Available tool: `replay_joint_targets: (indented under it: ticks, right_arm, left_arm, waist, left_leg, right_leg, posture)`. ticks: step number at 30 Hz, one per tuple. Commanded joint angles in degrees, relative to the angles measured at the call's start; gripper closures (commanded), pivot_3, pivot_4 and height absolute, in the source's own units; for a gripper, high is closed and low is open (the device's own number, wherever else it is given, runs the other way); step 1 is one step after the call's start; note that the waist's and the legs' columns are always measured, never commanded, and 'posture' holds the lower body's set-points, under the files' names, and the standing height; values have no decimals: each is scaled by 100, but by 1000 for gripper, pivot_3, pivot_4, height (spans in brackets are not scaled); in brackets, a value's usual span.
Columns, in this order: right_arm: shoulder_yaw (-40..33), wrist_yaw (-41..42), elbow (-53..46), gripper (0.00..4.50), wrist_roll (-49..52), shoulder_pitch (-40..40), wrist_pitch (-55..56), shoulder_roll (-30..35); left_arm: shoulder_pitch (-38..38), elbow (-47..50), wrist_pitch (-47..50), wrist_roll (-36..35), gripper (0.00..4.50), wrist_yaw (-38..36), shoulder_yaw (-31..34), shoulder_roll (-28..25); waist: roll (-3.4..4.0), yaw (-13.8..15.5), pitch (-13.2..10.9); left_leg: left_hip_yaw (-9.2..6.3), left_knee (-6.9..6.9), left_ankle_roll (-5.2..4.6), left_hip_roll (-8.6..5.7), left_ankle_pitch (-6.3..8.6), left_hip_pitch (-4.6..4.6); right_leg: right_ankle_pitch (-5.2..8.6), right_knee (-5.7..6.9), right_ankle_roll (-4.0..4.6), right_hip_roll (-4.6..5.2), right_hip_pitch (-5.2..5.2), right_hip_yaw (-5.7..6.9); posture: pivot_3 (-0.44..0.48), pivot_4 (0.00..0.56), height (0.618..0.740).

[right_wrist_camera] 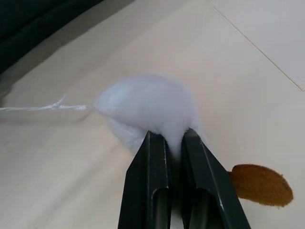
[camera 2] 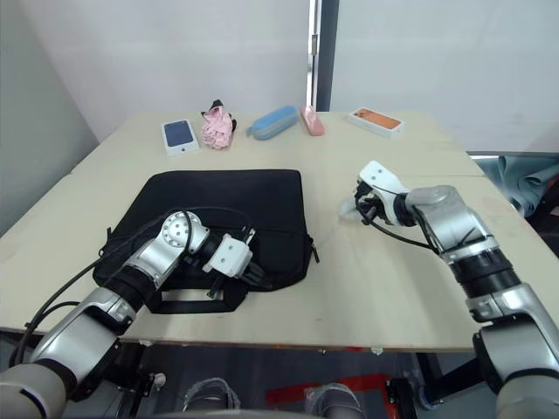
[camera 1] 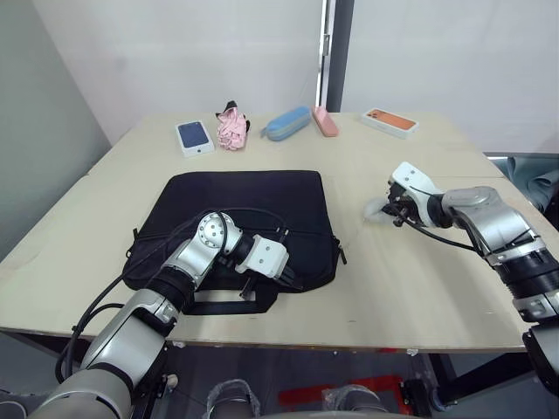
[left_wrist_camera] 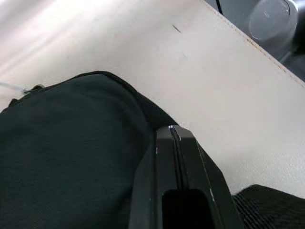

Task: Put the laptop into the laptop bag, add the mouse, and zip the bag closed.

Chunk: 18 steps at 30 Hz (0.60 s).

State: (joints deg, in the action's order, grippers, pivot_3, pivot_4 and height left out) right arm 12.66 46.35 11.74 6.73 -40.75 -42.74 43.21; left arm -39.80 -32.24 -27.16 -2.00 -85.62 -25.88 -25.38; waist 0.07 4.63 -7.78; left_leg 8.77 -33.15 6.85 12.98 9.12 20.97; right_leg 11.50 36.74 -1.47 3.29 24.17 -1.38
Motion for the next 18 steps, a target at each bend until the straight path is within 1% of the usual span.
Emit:
replay_joint_targets:
  ticks: [1, 5, 6, 7, 9, 11, 12, 15, 18]
  right_arm:
    - [-41, -225, 247, 4453, -316, -360, 188, -70]
    - [-22, -17, 165, 4453, -282, -293, 125, -89]
    - [21, 263, -55, 4453, -159, -139, -49, 58]
    - [26, 492, -247, 3732, -32, -2, -243, 183]
    - [45, 823, -499, 3067, 88, 183, -420, 378]
    - [-13, 868, -498, 2440, 118, 206, -531, 432]
    - [-78, 825, -440, 2036, 127, 169, -594, 425]
    - [-301, 736, -293, 1023, 190, 6, -707, 417]
    - [-736, 780, -257, 26, 463, -218, -964, 501]
  left_arm:
    - [277, -497, 115, 445, 4500, -130, -275, -202]
    - [259, -507, 119, 422, 4500, -105, -244, -202]
    - [248, -476, 160, 371, 4500, -92, -196, -201]
    - [220, -425, 236, 284, 4500, -63, -112, -195]
    - [154, -328, 368, 123, 4500, -26, 39, -186]
    - [78, -121, 649, -157, 4500, -49, 253, -161]
    - [27, 45, 900, -358, 4500, -59, 401, -148]
    - [-110, 476, 1531, -807, 4500, -33, 773, -174]
    - [-209, 1081, 2331, -1320, 4500, -40, 1194, -386]
  waist:
    - [1, -12, 0]
    - [1, -5, 0]
    - [1, -1, 0]
    - [1, -1, 0]
    - [1, 26, -1]
    - [1, 6, -3]
    - [2, -19, -6]
    - [2, -42, -22]
    - [3, -36, -37]
  left_leg:
    - [3, 0, 0, 0, 0, 0]
    - [10, 7, 0, 1, 0, 3]
    - [11, 10, 0, 1, 0, 3]
    - [12, 13, 0, 1, 0, 2]
    - [12, 22, 0, 2, 0, 1]
    - [13, 25, 0, 6, 0, 0]
    - [15, 25, 0, 7, 0, 0]
    - [17, 25, 0, 9, 0, 11]
    - [24, 24, 1, 11, -2, 41]
  right_leg:
    - [0, -3, 0, 0, 1, -3]
    - [0, -21, -1, 0, 0, -5]
    - [0, -24, -1, 0, 0, -6]
    - [0, -27, -1, -1, 0, -5]
    - [0, -33, -1, -1, -1, -3]
    - [0, -38, -1, -5, -2, -3]
    - [0, -38, -1, -6, 0, -5]
    - [-1, -35, 0, -10, 19, -8]
    - [-2, -33, 2, -16, 60, -15]
  posture:
    - [0, 150, 740]
    - [0, 150, 740]
    - [0, 150, 740]
    - [0, 150, 740]
    - [0, 150, 740]
    - [0, 150, 740]
    - [0, 150, 740]
    - [0, 150, 740]
    - [0, 150, 740]
